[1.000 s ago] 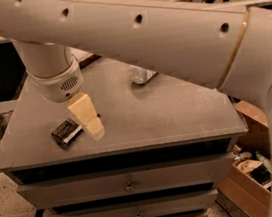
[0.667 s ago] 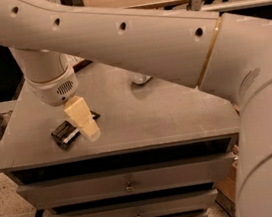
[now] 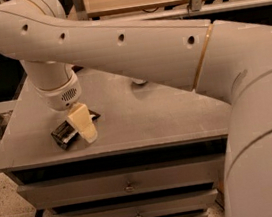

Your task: Pick rxbar chocolate

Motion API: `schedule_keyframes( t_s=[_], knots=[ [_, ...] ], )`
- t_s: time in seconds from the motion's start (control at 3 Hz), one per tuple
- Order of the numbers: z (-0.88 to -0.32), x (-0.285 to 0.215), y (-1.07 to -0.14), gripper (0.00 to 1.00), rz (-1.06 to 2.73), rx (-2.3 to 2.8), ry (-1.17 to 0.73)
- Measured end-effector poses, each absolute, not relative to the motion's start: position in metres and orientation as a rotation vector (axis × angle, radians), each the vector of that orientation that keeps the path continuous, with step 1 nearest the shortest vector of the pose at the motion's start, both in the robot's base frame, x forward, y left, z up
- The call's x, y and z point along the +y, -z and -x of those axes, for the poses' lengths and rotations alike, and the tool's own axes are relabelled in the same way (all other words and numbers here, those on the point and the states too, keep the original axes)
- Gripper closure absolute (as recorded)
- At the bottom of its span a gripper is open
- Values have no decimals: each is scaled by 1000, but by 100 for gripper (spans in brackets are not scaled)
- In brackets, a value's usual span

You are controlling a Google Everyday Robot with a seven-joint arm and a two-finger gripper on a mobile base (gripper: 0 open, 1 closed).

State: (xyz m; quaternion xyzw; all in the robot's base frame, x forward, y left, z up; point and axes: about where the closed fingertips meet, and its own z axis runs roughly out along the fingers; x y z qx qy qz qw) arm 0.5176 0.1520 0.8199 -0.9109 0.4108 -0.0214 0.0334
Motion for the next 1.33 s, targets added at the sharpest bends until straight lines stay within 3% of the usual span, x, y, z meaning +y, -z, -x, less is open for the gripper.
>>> schedule_keyframes(
  t_s=[1.0, 1.33],
  knots=[
    [-518, 150, -822, 88, 2798, 1279, 78],
    [-518, 151, -821, 100, 2795, 1277, 78]
  ],
)
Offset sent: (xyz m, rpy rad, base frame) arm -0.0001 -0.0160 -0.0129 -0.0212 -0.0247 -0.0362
